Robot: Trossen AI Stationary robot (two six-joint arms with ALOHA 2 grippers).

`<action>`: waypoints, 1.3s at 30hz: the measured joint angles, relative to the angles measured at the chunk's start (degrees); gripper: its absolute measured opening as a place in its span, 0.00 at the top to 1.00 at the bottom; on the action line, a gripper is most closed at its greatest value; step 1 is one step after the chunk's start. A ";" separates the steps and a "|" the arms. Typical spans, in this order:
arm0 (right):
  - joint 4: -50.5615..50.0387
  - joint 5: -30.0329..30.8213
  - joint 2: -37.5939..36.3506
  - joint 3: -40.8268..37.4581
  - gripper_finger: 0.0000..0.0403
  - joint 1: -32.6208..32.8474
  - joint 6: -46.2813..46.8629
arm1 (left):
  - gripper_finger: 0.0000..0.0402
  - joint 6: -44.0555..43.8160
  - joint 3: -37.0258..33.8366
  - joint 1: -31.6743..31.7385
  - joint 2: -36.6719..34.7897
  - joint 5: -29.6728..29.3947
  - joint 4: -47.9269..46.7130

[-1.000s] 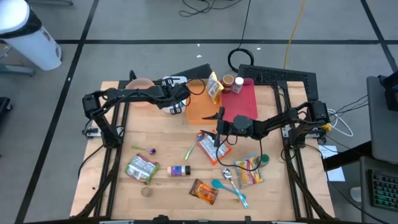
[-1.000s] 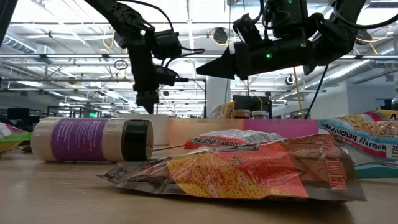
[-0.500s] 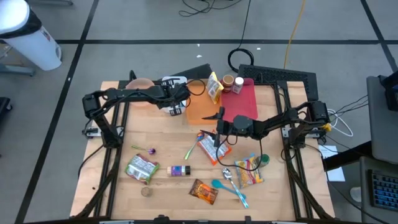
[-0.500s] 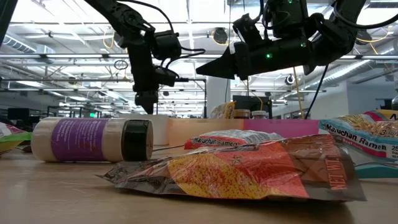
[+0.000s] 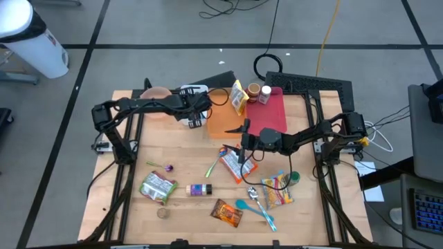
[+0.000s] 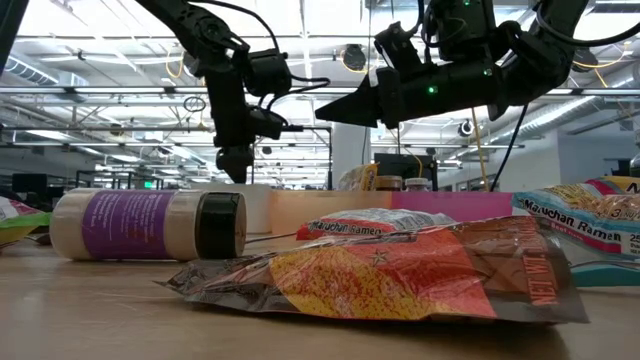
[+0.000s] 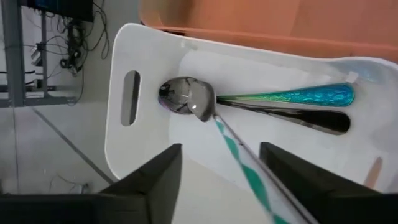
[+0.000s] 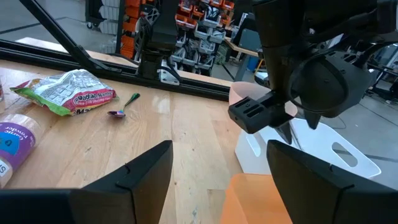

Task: Pick & Place Food Item
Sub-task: Put the top blue patterned spoon into the white bin, then put the left purple blue spoon into the white bin

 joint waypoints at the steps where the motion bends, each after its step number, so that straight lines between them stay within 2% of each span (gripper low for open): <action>1: 0.00 0.00 0.00 0.00 0.37 0.01 -0.01 | 0.39 -0.13 0.54 0.00 0.00 -0.54 -0.39; 5: -0.02 0.00 0.00 0.00 0.37 0.02 0.00 | 0.31 -0.33 4.22 -0.15 0.00 -1.44 -2.97; 9: -0.03 0.00 0.00 0.00 0.37 0.02 -0.02 | 0.28 -0.40 9.34 -0.74 0.00 -1.32 -7.42; 28: -1.35 0.00 -0.02 0.00 0.37 0.02 -0.02 | 0.30 -3.25 28.74 -6.13 -0.11 0.15 -31.56; 31: -1.33 0.00 -0.02 0.00 0.37 0.02 -0.02 | 0.30 -3.85 29.89 -6.71 -1.60 7.25 -32.80; 39: -1.26 -0.13 -0.02 0.00 0.37 0.00 1.44 | 0.34 -9.26 28.84 -6.78 -11.25 36.33 -30.92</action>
